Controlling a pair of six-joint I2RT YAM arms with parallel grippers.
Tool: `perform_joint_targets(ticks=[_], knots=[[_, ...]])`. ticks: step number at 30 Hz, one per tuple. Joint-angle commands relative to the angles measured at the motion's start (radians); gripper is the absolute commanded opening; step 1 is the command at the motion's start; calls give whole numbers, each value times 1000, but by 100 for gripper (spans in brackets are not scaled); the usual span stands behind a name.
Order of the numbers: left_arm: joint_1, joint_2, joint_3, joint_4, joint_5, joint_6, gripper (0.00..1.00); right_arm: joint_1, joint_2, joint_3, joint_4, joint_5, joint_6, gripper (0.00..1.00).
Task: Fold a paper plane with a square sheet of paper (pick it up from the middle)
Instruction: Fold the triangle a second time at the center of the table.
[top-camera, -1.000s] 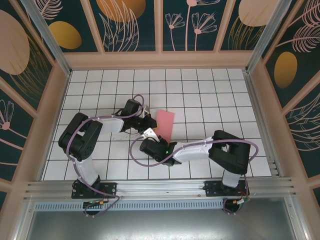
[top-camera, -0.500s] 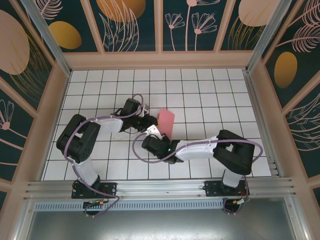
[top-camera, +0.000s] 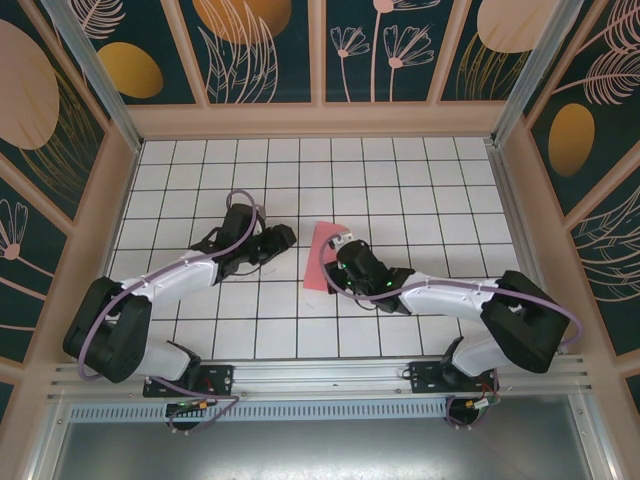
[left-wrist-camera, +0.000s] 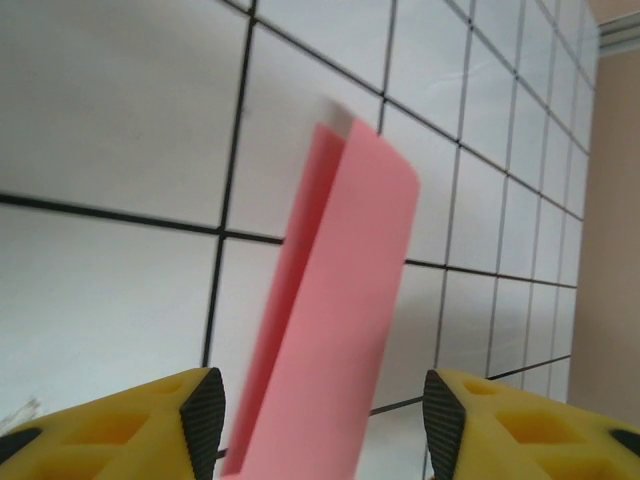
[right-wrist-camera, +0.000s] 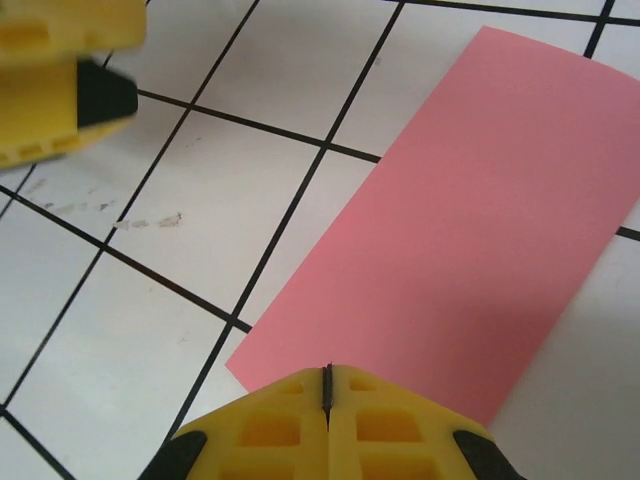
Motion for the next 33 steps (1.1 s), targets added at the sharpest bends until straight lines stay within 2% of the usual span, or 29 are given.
perform_joint_targets(ticks=[1, 4, 6, 8, 12, 18, 22, 33], knots=[[2, 5, -32, 28, 35, -18, 58, -9, -19, 26, 8, -67, 17, 1], [2, 74, -24, 135, 161, -34, 58, -11, -17, 23, -16, 12, 33, 10], [-1, 131, 10, 143, 219, -27, 59, -21, -22, 23, -50, 44, 78, 20], [-6, 178, 48, 127, 242, -2, 59, -73, -14, 25, -89, 2, 167, 28], [-6, 247, 96, 115, 270, 13, 59, -187, 12, -26, 31, -260, 296, 23], [-10, 317, 132, 119, 296, 18, 60, -297, 37, -74, 126, -396, 431, 22], [-11, 349, 152, 120, 311, 23, 61, -332, 70, -70, 122, -433, 440, 21], [-19, 408, 181, 117, 331, 36, 60, -335, 93, -49, 114, -440, 430, 22]])
